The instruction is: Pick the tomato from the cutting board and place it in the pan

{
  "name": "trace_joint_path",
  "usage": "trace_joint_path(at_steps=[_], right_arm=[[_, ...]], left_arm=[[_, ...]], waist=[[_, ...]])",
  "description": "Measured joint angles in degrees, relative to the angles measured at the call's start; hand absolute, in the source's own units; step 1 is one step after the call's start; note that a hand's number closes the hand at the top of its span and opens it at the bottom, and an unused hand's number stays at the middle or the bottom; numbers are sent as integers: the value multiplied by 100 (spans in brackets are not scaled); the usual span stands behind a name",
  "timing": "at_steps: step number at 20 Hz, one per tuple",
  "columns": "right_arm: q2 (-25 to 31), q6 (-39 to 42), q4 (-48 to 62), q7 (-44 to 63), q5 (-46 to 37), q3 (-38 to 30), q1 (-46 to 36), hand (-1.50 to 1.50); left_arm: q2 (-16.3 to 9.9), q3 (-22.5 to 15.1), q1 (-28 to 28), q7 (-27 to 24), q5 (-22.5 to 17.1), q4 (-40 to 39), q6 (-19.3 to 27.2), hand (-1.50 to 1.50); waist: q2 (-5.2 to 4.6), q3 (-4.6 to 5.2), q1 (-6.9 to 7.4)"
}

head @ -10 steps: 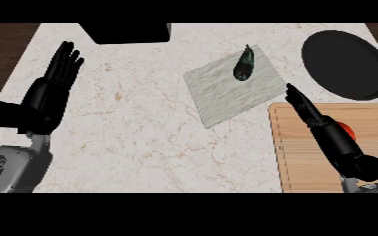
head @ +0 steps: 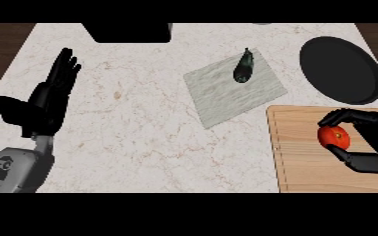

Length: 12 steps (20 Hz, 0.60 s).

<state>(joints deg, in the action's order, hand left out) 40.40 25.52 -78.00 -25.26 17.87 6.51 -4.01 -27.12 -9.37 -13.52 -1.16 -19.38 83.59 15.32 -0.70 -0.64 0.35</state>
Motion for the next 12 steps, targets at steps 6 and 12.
trace_joint_path(at_steps=[6,12], right_arm=[[772,-152,1050,-1723,-514,-1035,139,-150],[2010,-159,1616,-2179,-1144,-1262,60,-150]], left_arm=[[152,-44,50,65,91,-86,152,0],[163,-44,18,148,144,-79,109,0]], waist=[[33,25,-78],[46,43,-4]])
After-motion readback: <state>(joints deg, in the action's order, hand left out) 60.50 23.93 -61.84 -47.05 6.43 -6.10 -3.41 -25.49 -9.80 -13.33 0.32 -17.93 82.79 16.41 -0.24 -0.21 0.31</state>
